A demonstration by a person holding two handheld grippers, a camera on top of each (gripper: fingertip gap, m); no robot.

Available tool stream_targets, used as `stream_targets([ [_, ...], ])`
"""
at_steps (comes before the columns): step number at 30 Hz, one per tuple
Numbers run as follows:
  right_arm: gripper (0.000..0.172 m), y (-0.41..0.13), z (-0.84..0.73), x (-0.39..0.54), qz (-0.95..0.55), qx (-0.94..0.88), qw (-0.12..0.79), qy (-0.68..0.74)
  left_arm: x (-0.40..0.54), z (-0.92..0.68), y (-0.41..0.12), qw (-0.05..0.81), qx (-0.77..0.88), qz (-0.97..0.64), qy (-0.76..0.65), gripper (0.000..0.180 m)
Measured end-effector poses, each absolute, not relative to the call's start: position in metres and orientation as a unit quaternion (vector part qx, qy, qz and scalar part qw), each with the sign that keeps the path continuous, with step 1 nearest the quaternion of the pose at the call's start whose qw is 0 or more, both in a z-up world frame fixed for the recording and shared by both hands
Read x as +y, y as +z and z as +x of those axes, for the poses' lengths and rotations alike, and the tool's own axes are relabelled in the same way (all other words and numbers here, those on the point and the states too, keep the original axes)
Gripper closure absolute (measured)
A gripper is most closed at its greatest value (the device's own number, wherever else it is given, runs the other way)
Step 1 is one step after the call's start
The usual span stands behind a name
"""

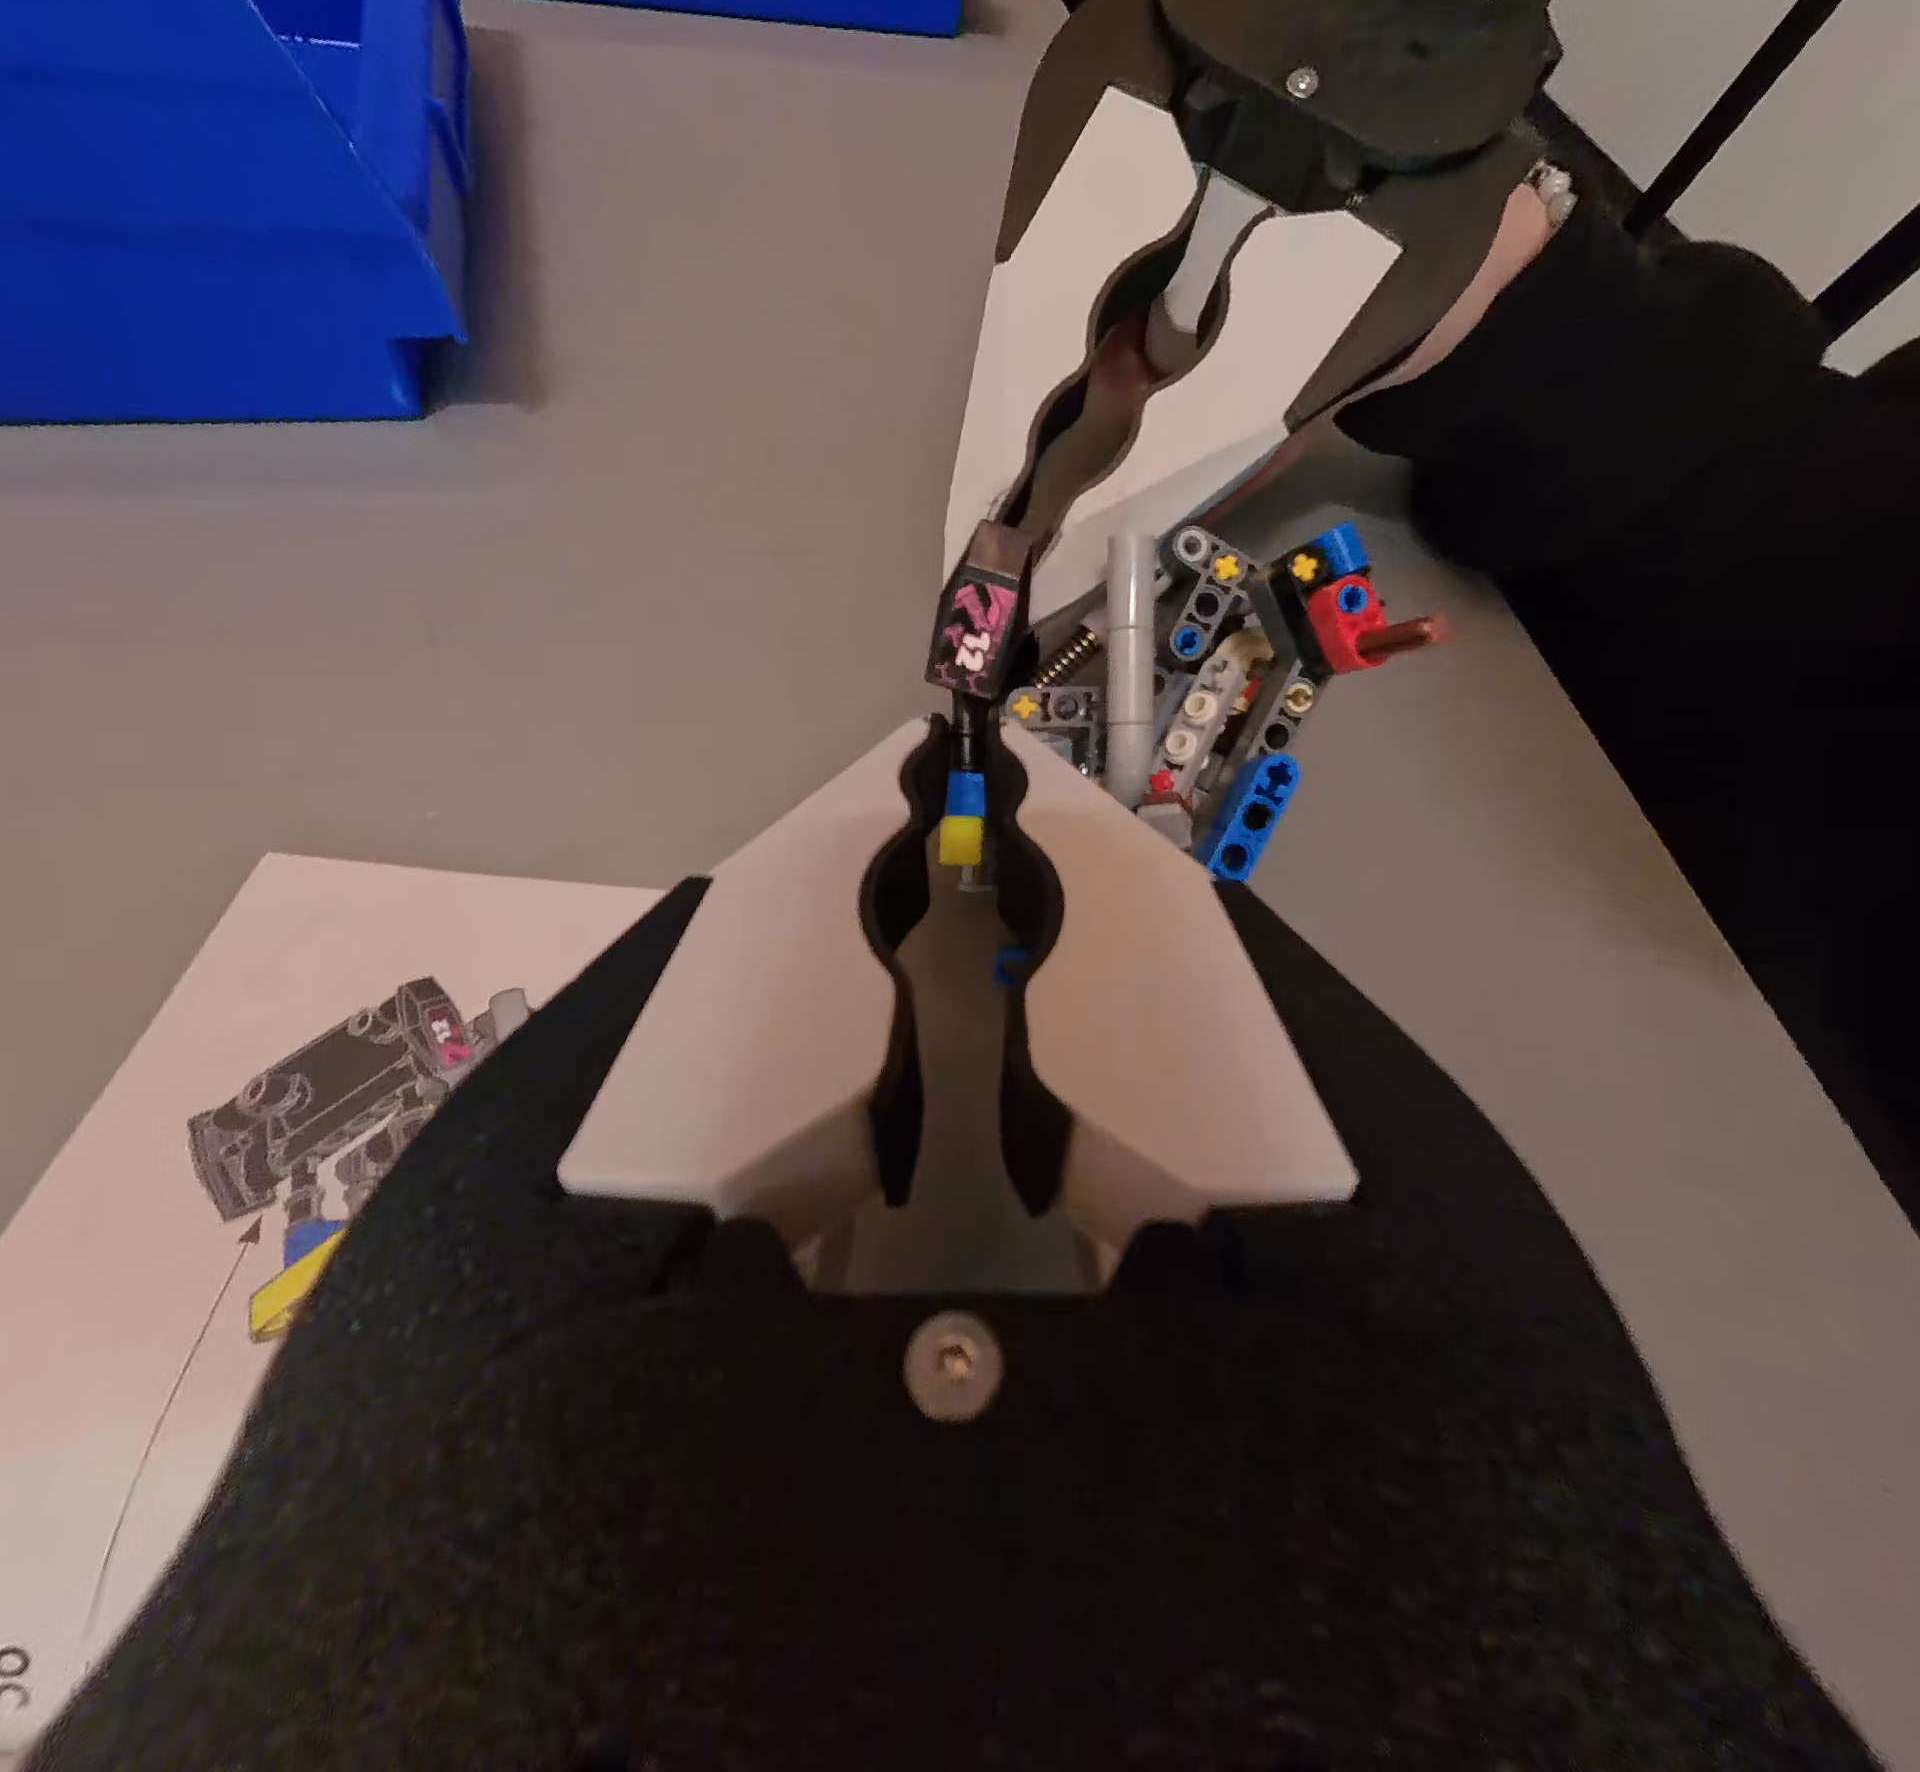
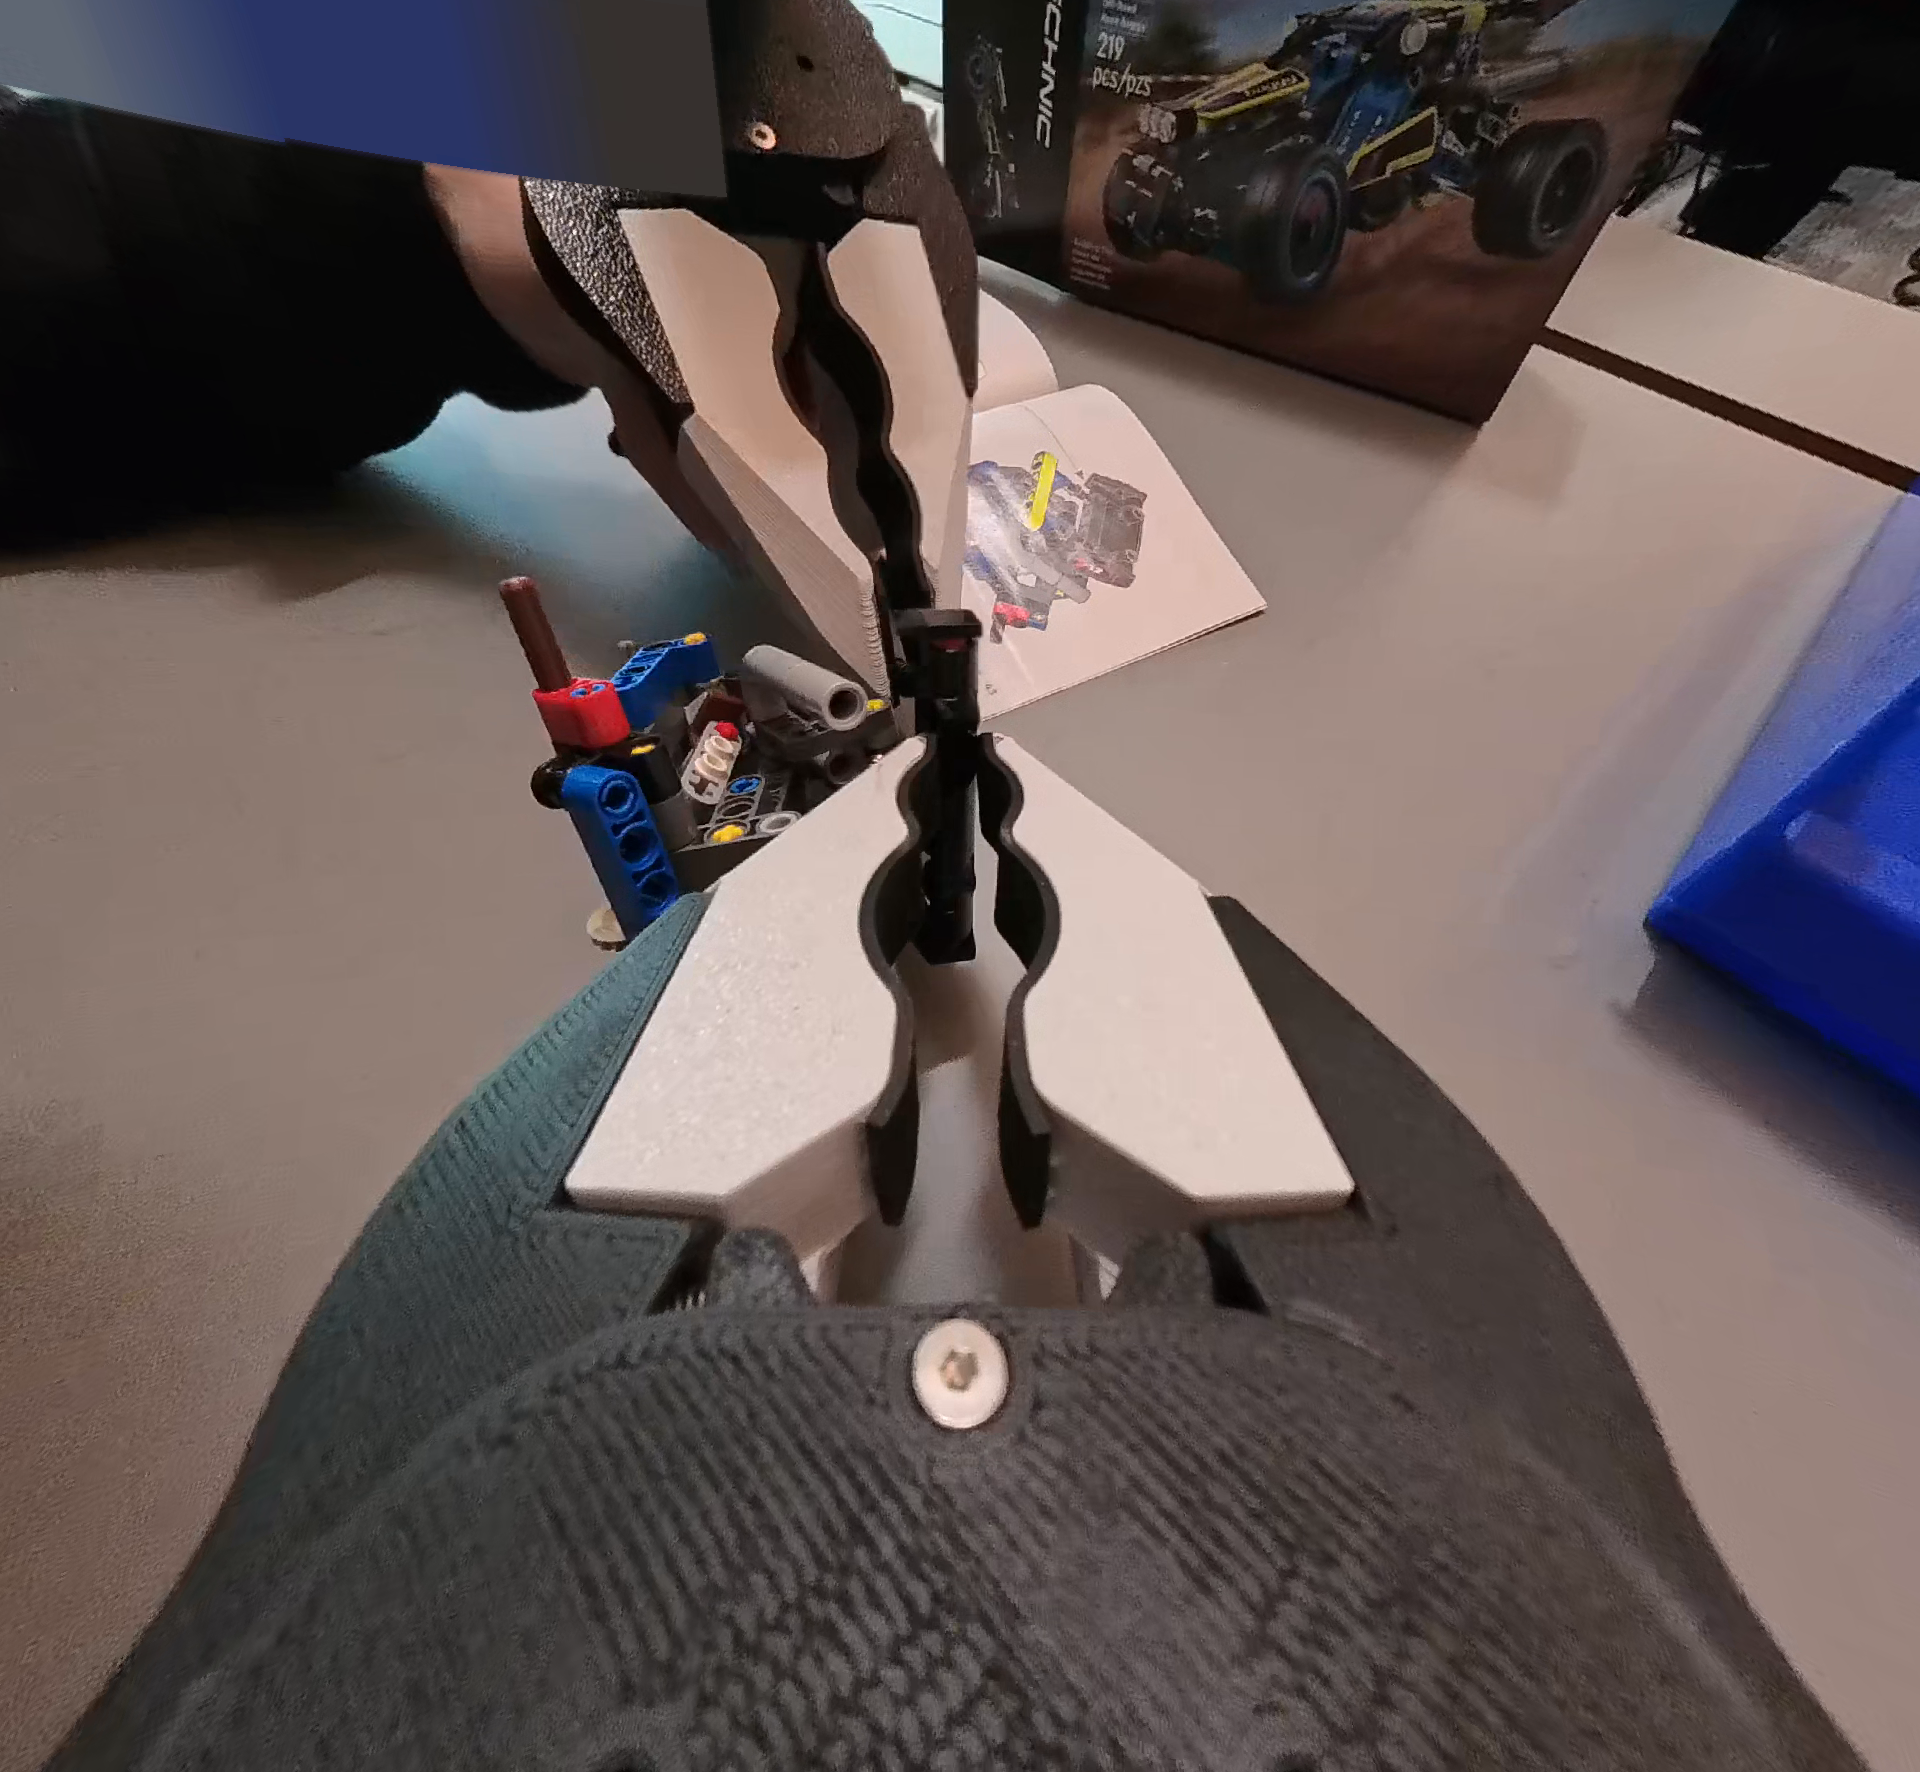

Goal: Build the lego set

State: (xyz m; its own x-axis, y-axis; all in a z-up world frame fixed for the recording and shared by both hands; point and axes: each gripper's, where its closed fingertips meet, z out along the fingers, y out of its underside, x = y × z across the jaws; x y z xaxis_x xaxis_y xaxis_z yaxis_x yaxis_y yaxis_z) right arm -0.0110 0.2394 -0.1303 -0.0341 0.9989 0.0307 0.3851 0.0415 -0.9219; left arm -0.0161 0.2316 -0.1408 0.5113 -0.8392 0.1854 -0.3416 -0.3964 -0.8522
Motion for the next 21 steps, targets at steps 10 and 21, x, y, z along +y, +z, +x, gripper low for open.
stream_targets([
  [10,0.17,-0.132,-0.004,0.239,-0.584,-0.598,0.46,0.299,0.23,-0.009,-0.14,0.409,0.381,-0.756,-0.34,0.177],
  [21,0.136,-0.116,0.041,0.246,-0.619,-0.499,0.582,0.172,0.227,0.019,-0.129,0.444,0.375,-0.731,-0.357,0.177],
])
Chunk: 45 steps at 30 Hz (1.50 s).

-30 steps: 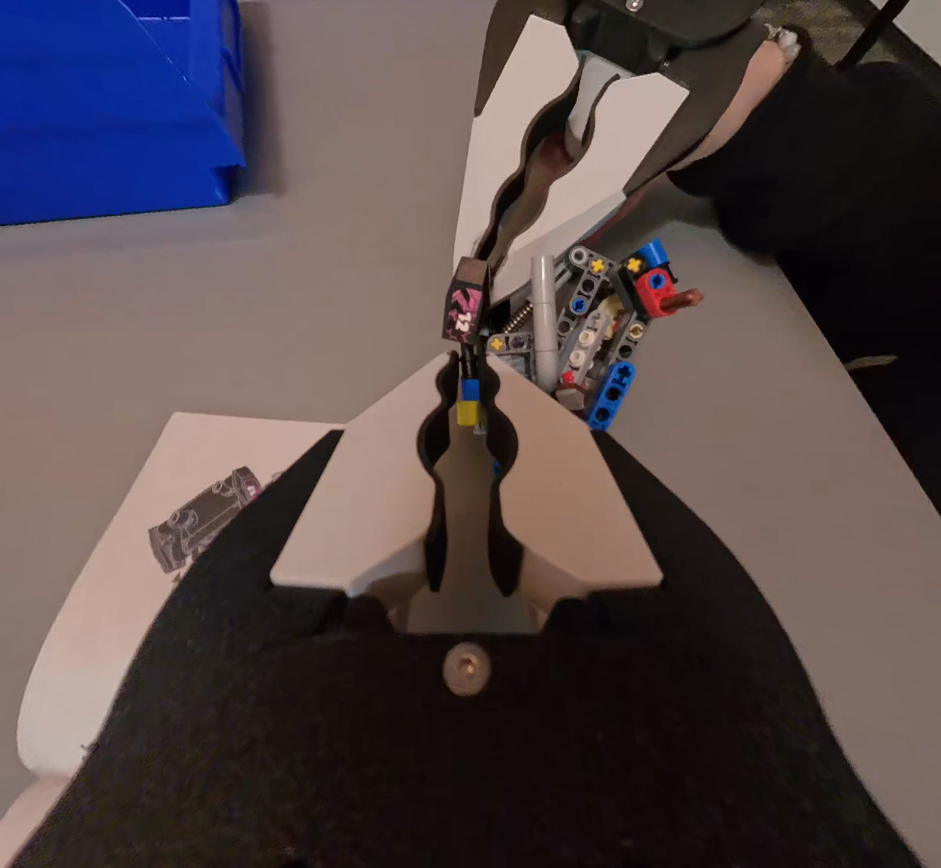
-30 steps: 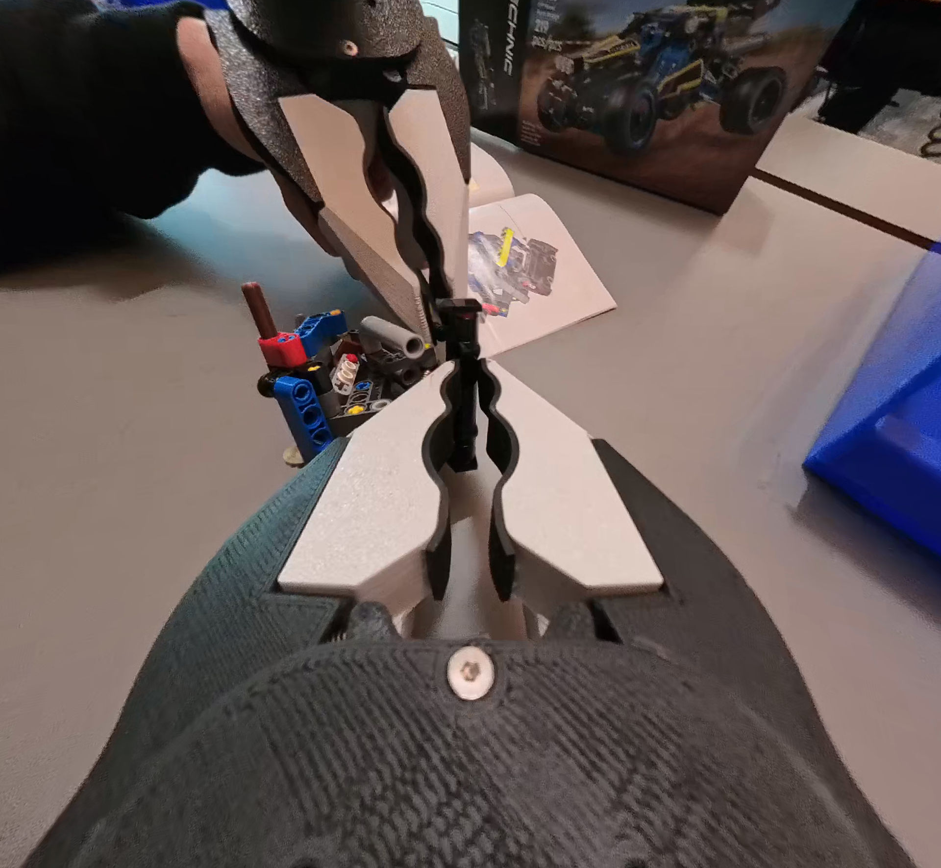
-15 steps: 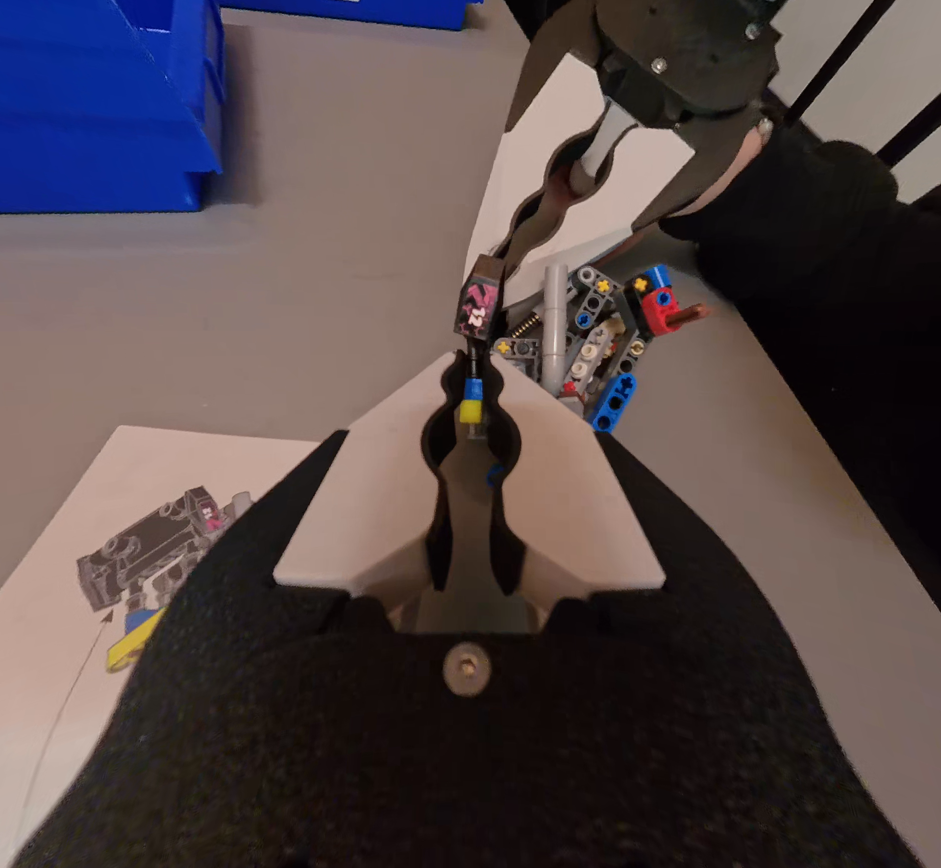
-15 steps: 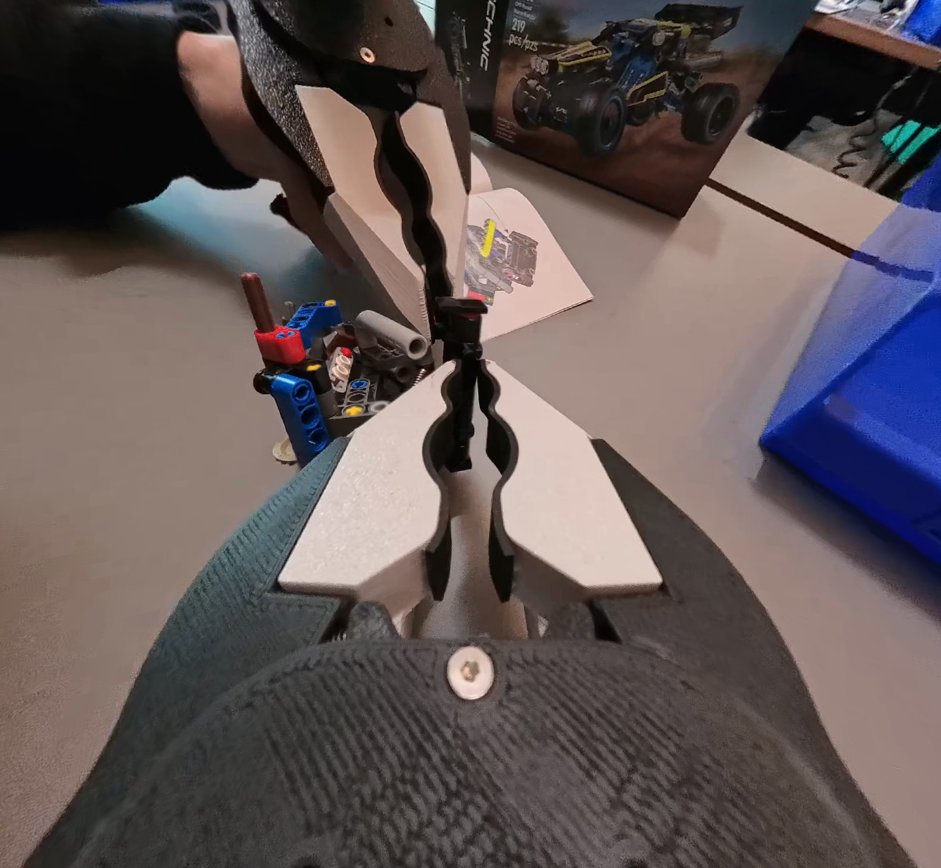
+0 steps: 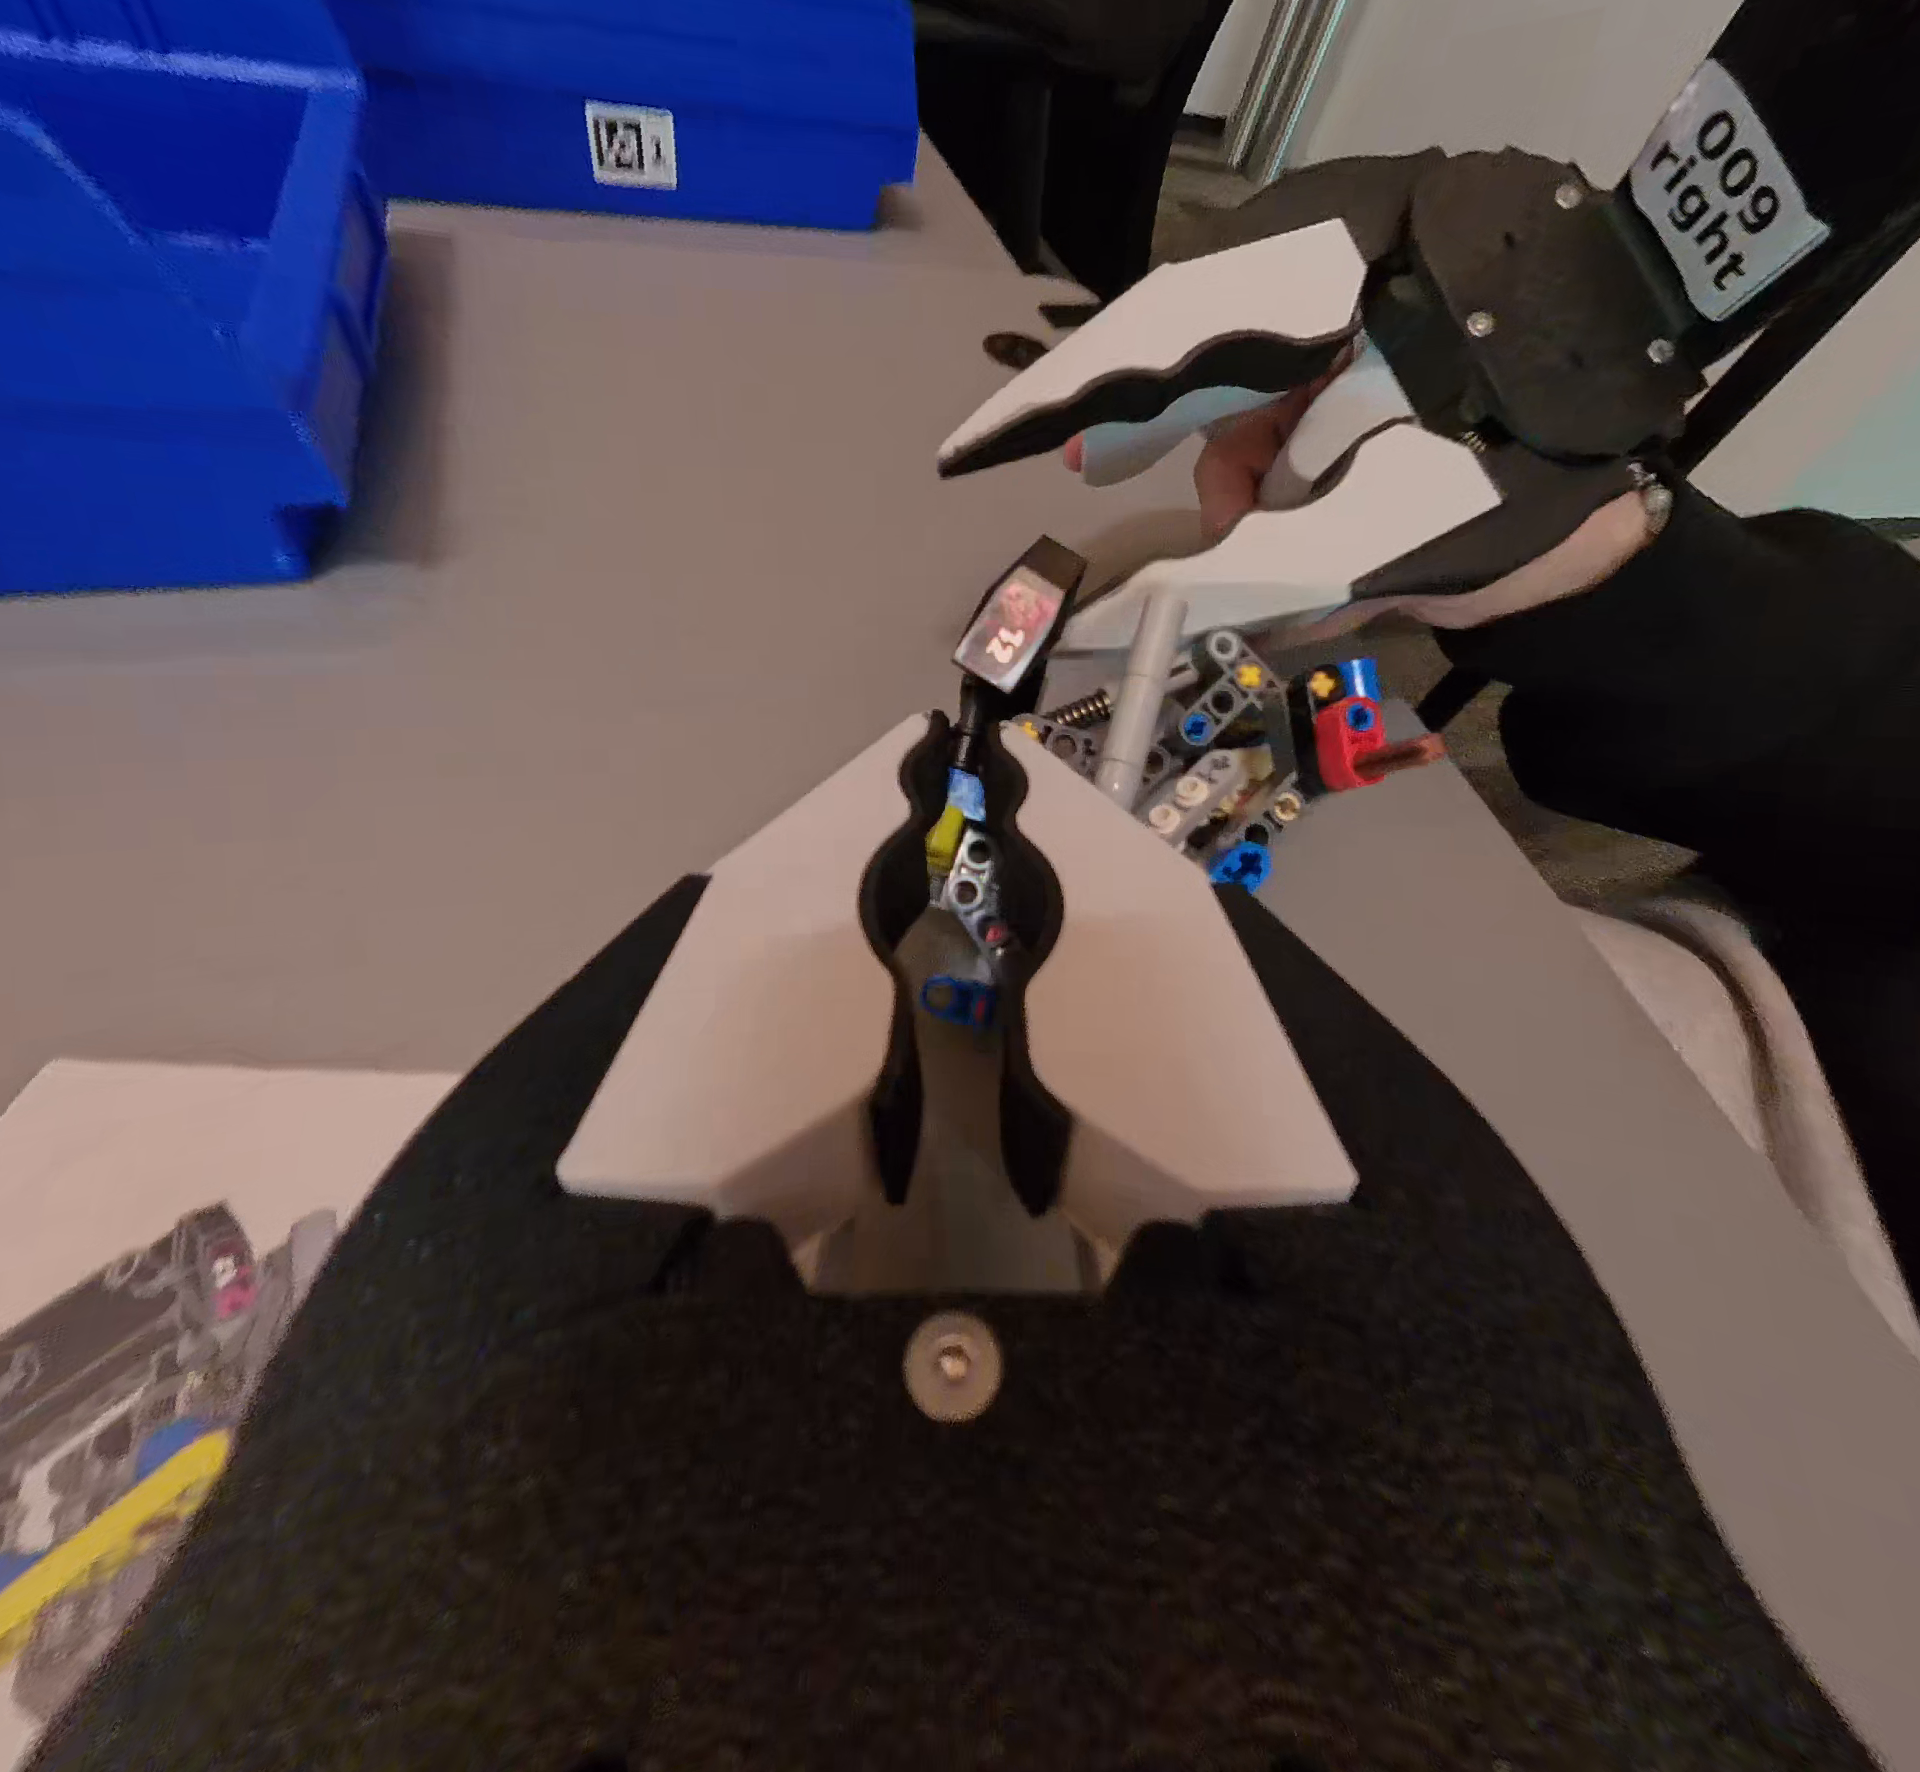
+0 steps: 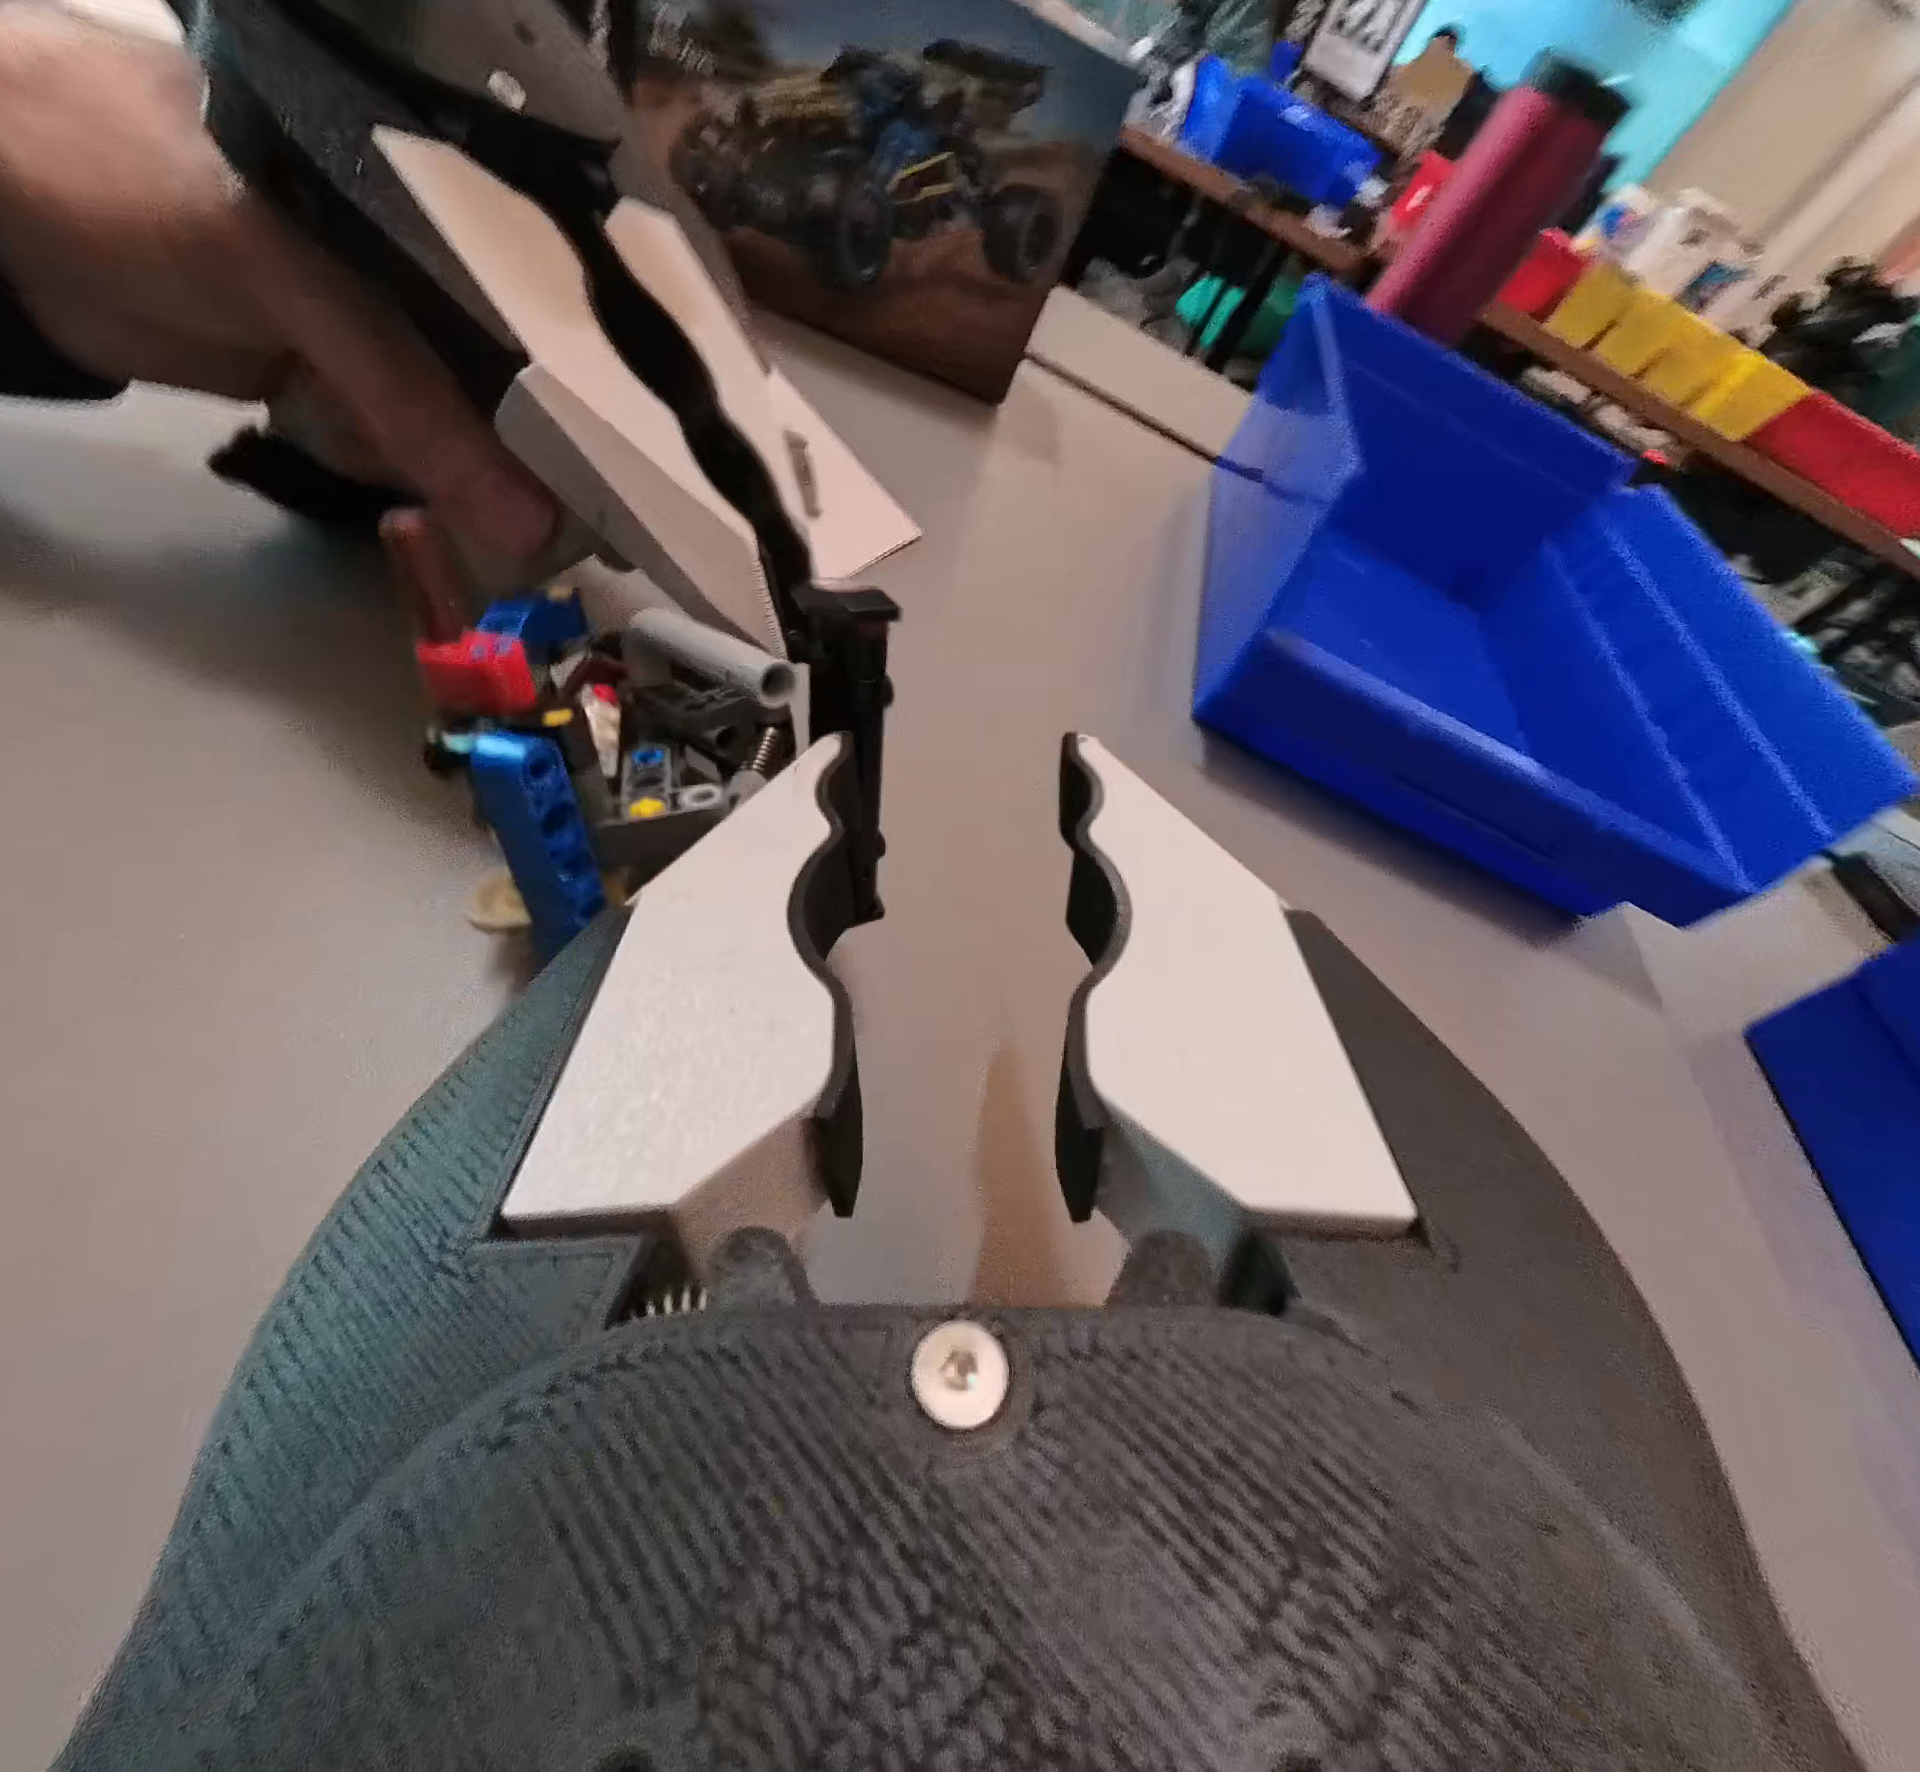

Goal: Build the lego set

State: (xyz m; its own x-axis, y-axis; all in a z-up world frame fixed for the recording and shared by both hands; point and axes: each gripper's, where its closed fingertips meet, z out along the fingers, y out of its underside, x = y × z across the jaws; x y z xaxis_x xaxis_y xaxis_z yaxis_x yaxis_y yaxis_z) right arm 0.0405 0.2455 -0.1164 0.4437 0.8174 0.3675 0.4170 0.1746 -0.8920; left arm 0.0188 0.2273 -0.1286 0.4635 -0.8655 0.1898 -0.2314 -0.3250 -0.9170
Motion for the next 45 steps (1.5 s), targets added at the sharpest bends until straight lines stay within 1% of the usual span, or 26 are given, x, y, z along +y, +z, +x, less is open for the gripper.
stream_targets([
  [2,0.132,-0.098,0.056,0.243,-0.609,-0.461,0.615,0.197,0.23,0.023,-0.125,0.464,0.372,-0.725,-0.347,0.177],
  [4,0.114,-0.069,0.075,0.238,-0.589,-0.415,0.648,0.247,0.237,0.022,-0.119,0.488,0.356,-0.721,-0.338,0.177],
  [6,0.094,-0.021,0.101,0.233,-0.544,-0.338,0.705,0.304,0.242,0.02,-0.107,0.516,0.327,-0.708,-0.354,0.178],
  [7,0.09,0.008,0.117,0.226,-0.502,-0.292,0.738,0.345,0.243,0.021,-0.103,0.523,0.322,-0.7,-0.365,0.177],
  [10,0.092,0.059,0.176,0.221,-0.417,-0.14,0.784,0.437,0.242,0.025,-0.094,0.533,0.318,-0.679,-0.393,0.177],
  [11,0.087,0.065,0.191,0.223,-0.407,-0.104,0.777,0.469,0.241,0.026,-0.092,0.536,0.314,-0.674,-0.4,0.178],
  [13,0.085,0.089,0.193,0.196,-0.375,-0.122,0.748,0.535,0.237,0.027,-0.087,0.549,0.311,-0.66,-0.408,0.177],
  [14,0.085,0.102,0.187,0.178,-0.362,-0.158,0.752,0.528,0.235,0.028,-0.085,0.547,0.312,-0.656,-0.416,0.177],
  [16,0.074,0.102,0.185,0.169,-0.385,-0.22,0.786,0.43,0.233,0.03,-0.085,0.543,0.309,-0.654,-0.427,0.177],
  [18,0.089,0.072,0.222,0.21,-0.457,-0.123,0.794,0.382,0.233,0.031,-0.082,0.547,0.304,-0.649,-0.433,0.178],
  [19,0.077,0.057,0.238,0.226,-0.47,-0.056,0.771,0.426,0.233,0.032,-0.08,0.548,0.3,-0.648,-0.435,0.178],
  [20,0.072,0.055,0.242,0.227,-0.456,-0.035,0.743,0.489,0.233,0.032,-0.079,0.554,0.295,-0.648,-0.432,0.177],
  [21,0.085,0.061,0.237,0.219,-0.438,-0.05,0.722,0.533,0.234,0.031,-0.077,0.559,0.292,-0.647,-0.429,0.178],
  [22,0.091,0.067,0.231,0.213,-0.431,-0.072,0.719,0.54,0.234,0.031,-0.075,0.562,0.29,-0.647,-0.426,0.178],
  [25,0.065,0.051,0.237,0.244,-0.485,-0.045,0.767,0.417,0.237,0.027,-0.063,0.576,0.272,-0.647,-0.418,0.177],
  [27,0.058,0.021,0.228,0.269,-0.533,0.0,0.71,0.459,0.238,0.026,-0.051,0.582,0.265,-0.643,-0.421,0.177],
  [28,0.064,0.017,0.207,0.265,-0.534,-0.022,0.669,0.517,0.239,0.025,-0.046,0.585,0.261,-0.645,-0.417,0.177],
  [29,0.079,0.016,0.183,0.256,-0.533,-0.066,0.635,0.556,0.239,0.026,-0.042,0.586,0.259,-0.645,-0.416,0.177],
  [30,0.084,0.012,0.159,0.247,-0.54,-0.111,0.61,0.569,0.237,0.028,-0.037,0.588,0.261,-0.642,-0.417,0.178],
  [32,0.068,0.001,0.126,0.237,-0.563,-0.167,0.593,0.551,0.233,0.031,-0.03,0.592,0.266,-0.637,-0.414,0.178],
  [33,0.07,-0.003,0.116,0.233,-0.567,-0.183,0.596,0.538,0.231,0.033,-0.029,0.591,0.274,-0.637,-0.413,0.178],
  [35,0.107,-0.002,0.115,0.233,-0.567,-0.186,0.618,0.512,0.226,0.037,-0.025,0.594,0.298,-0.636,-0.392,0.177],
  [36,0.117,0.005,0.12,0.232,-0.557,-0.18,0.64,0.497,0.223,0.038,-0.022,0.599,0.315,-0.632,-0.376,0.177],
  [38,0.125,0.021,0.124,0.222,-0.526,-0.209,0.676,0.472,0.217,0.044,-0.021,0.603,0.36,-0.627,-0.336,0.177],
  [41,0.131,-0.002,0.122,0.222,-0.576,-0.295,0.65,0.399,0.212,0.052,-0.029,0.575,0.381,-0.642,-0.334,0.177],
  [45,0.128,-0.011,0.124,0.213,-0.599,-0.362,0.638,0.321,0.208,0.058,-0.03,0.589,0.42,-0.629,-0.286,0.177],
])
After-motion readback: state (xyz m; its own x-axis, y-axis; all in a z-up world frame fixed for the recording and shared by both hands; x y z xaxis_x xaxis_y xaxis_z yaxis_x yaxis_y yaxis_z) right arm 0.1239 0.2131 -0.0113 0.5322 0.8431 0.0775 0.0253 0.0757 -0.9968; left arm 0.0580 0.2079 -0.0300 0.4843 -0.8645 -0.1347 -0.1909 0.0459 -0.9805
